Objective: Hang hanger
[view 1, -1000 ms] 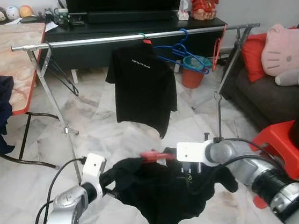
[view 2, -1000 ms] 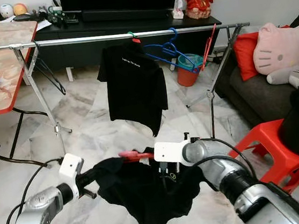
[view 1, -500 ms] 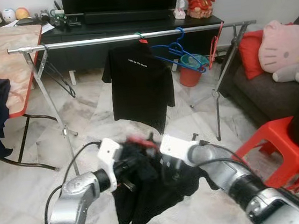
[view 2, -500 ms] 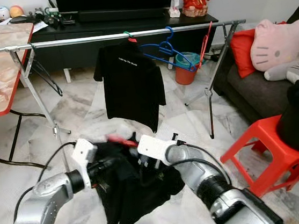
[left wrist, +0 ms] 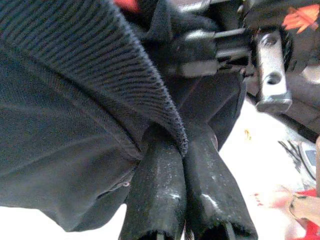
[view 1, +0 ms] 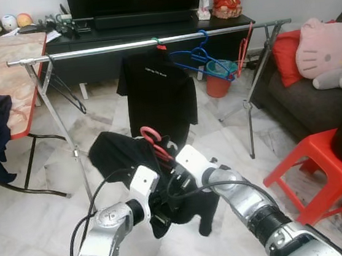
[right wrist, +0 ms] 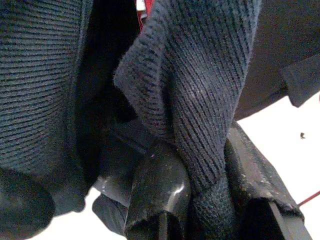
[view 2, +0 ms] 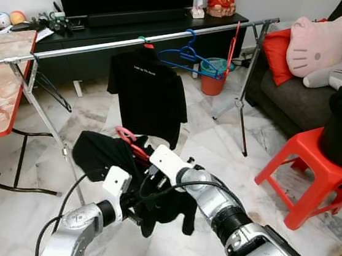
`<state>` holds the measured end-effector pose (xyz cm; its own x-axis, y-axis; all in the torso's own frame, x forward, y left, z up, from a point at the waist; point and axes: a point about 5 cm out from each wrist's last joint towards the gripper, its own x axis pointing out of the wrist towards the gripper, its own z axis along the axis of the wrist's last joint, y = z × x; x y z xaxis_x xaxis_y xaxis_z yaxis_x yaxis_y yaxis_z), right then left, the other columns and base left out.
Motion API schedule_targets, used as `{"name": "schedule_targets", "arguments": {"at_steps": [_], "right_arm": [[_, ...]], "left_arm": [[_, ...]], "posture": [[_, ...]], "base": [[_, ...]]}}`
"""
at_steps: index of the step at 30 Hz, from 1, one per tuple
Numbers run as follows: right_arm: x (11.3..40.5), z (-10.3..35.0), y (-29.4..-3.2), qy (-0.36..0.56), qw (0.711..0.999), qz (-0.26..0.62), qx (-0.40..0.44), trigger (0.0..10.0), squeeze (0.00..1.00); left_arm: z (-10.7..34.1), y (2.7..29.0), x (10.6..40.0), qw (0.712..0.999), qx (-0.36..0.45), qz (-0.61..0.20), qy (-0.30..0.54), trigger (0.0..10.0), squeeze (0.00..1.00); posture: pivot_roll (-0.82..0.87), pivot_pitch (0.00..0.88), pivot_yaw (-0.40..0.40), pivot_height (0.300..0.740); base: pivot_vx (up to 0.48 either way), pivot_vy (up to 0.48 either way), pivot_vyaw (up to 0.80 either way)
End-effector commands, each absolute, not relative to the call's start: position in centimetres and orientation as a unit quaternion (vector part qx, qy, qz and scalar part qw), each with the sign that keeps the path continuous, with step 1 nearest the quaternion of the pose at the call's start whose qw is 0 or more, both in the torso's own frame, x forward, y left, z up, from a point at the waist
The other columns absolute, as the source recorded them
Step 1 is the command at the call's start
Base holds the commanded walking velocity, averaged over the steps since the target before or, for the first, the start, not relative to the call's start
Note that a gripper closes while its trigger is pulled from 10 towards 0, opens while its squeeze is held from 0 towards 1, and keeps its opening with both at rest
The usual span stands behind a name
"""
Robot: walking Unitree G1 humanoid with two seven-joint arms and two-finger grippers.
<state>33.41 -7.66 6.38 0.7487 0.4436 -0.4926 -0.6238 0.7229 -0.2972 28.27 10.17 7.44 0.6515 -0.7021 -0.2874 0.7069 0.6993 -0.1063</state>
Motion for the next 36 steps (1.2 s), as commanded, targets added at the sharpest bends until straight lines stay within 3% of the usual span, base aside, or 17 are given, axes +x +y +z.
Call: {"name": "schedule_targets", "arguments": {"at_steps": [1, 7, 16, 29, 30, 31, 32, 36], "right_arm": [[33.8, 7.1, -8.0, 0.174, 0.921, 0.28, -0.207, 0.0, 0.0], [33.7, 7.2, -8.2, 0.16, 0.927, 0.27, -0.208, 0.0, 0.0], [34.1, 7.9, -8.9, 0.122, 0.938, 0.256, -0.199, 0.0, 0.0], [34.4, 9.0, -12.5, 0.087, 0.929, 0.29, -0.211, 0.0, 0.0], [34.4, 9.0, -13.1, 0.088, 0.928, 0.298, -0.206, 0.0, 0.0], [34.3, 9.0, -13.5, 0.091, 0.928, 0.303, -0.199, 0.0, 0.0], [34.3, 9.0, -13.8, 0.092, 0.927, 0.306, -0.195, 0.0, 0.0], [33.3, 8.3, -15.6, 0.119, 0.898, 0.373, -0.201, 0.0, 0.0]], "left_arm": [[8.0, 9.9, 28.6, 0.912, 0.013, -0.387, 0.137, 10.0, 1.0], [8.2, 10.6, 28.4, 0.913, 0.019, -0.387, 0.131, 10.0, 1.0], [8.1, 10.6, 27.1, 0.891, 0.016, -0.432, 0.137, 10.0, 1.0], [10.0, 15.6, 28.3, 0.929, 0.026, -0.353, 0.106, 10.0, 1.0], [10.0, 16.4, 28.5, 0.936, 0.043, -0.333, 0.103, 10.0, 0.88], [10.0, 16.8, 28.6, 0.94, 0.052, -0.322, 0.098, 10.0, 0.3], [10.1, 17.1, 28.6, 0.943, 0.057, -0.316, 0.094, 10.0, 0.0], [10.4, 18.2, 28.7, 0.952, 0.052, -0.289, 0.088, 10.0, 0.0]], "posture": [[0.02, 0.0, -0.095, 0.74], [0.03, 0.0, -0.094, 0.74], [0.04, 0.0, -0.094, 0.74], [0.03, 0.0, -0.096, 0.74], [0.03, 0.0, -0.098, 0.74], [0.03, 0.0, -0.1, 0.74], [0.03, 0.0, -0.1, 0.74], [0.03, 0.0, -0.107, 0.74]], "base": [[0.0, 0.0, 0.0], [0.0, 0.0, 0.0], [0.0, 0.0, 0.0], [0.0, 0.0, 0.0], [0.0, 0.0, 0.0], [0.0, 0.0, 0.0], [0.0, 0.0, 0.0], [0.0, 0.0, 0.0]]}}
